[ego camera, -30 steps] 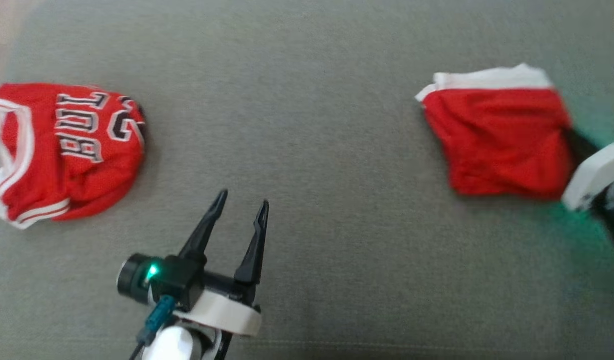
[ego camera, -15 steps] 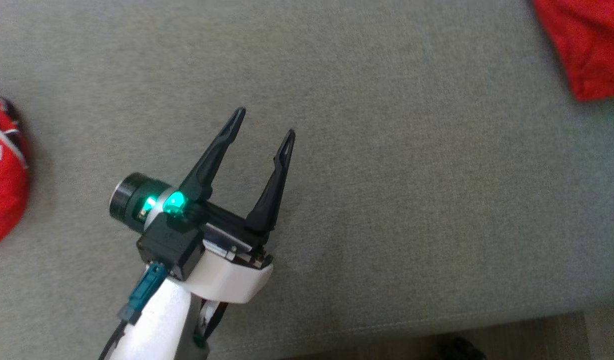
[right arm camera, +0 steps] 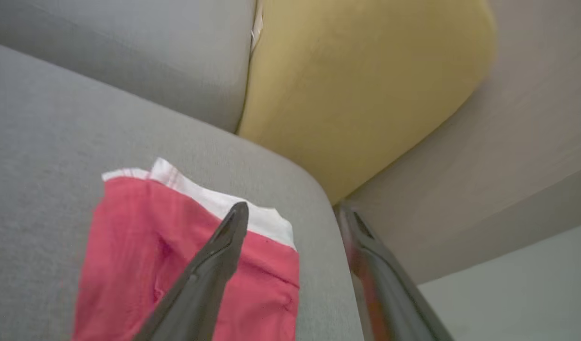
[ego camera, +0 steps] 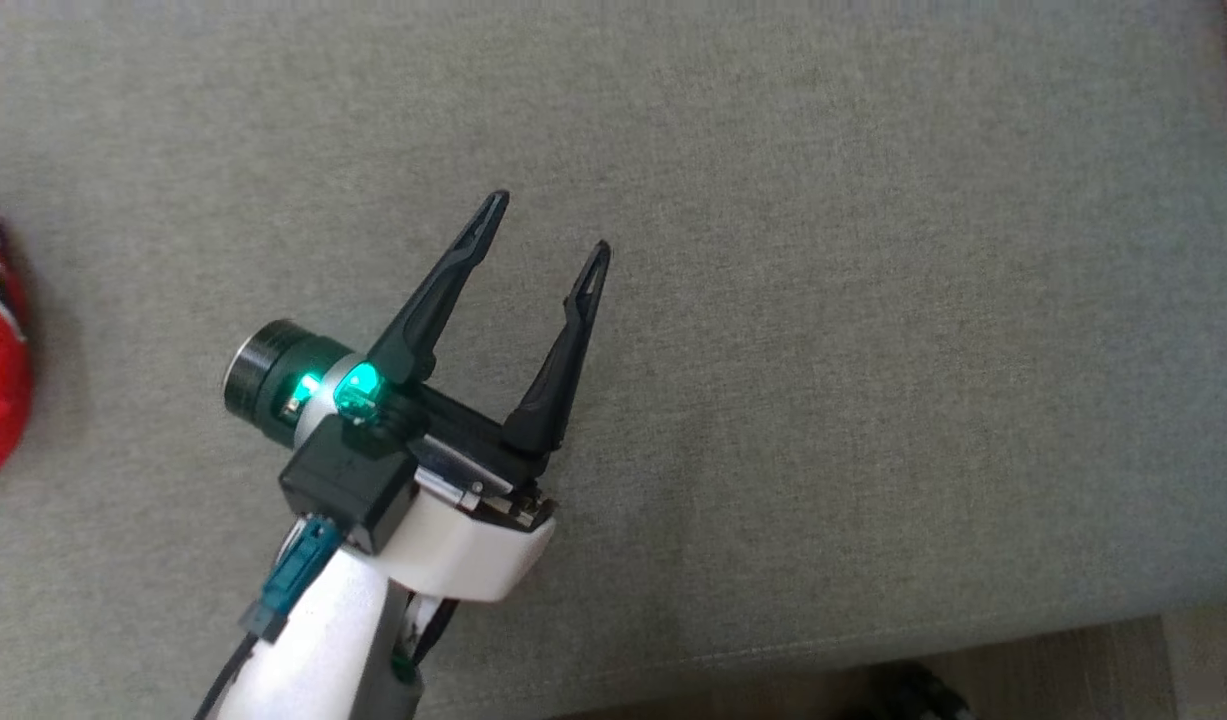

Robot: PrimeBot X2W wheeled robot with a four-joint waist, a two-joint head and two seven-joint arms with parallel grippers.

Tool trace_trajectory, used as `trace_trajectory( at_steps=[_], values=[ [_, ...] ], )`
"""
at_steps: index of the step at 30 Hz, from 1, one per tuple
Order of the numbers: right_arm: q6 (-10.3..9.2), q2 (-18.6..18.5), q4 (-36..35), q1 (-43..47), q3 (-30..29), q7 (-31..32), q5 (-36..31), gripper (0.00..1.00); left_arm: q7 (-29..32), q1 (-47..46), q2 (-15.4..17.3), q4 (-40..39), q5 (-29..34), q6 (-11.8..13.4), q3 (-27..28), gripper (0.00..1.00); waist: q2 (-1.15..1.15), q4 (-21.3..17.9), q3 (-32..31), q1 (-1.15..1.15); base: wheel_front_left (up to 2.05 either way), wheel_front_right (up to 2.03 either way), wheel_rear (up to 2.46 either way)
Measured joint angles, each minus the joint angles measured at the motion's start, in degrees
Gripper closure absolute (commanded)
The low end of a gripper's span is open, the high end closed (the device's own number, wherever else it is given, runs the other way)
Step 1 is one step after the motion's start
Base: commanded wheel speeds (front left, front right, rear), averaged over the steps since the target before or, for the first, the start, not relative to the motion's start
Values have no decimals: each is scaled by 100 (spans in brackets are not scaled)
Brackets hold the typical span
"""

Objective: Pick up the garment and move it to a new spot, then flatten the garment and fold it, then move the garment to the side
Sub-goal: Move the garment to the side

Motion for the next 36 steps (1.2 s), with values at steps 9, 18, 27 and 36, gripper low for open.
trace_trajectory(
  at_steps=[9,18,27,36],
  values=[
    [0,1762,-472,1300,-169,-794,-612,0,0,581,-14,702,-235,147,134,0,0,188,-1039,-1,0,0,0],
    [0,2552,-77,2908,848,-1753,831,0,1,1630,-40,1621,-817,417,724,0,0,512,-2609,-1,0,0,0],
    [0,3101,-775,3867,811,-1949,1454,0,4,2094,-40,1779,-794,494,1315,0,0,782,-3482,-2,0,0,0],
    [0,3349,-1570,5075,506,-1949,996,0,4,2501,-42,1325,-558,609,1303,0,1,941,-3928,-2,0,0,0]
  ],
)
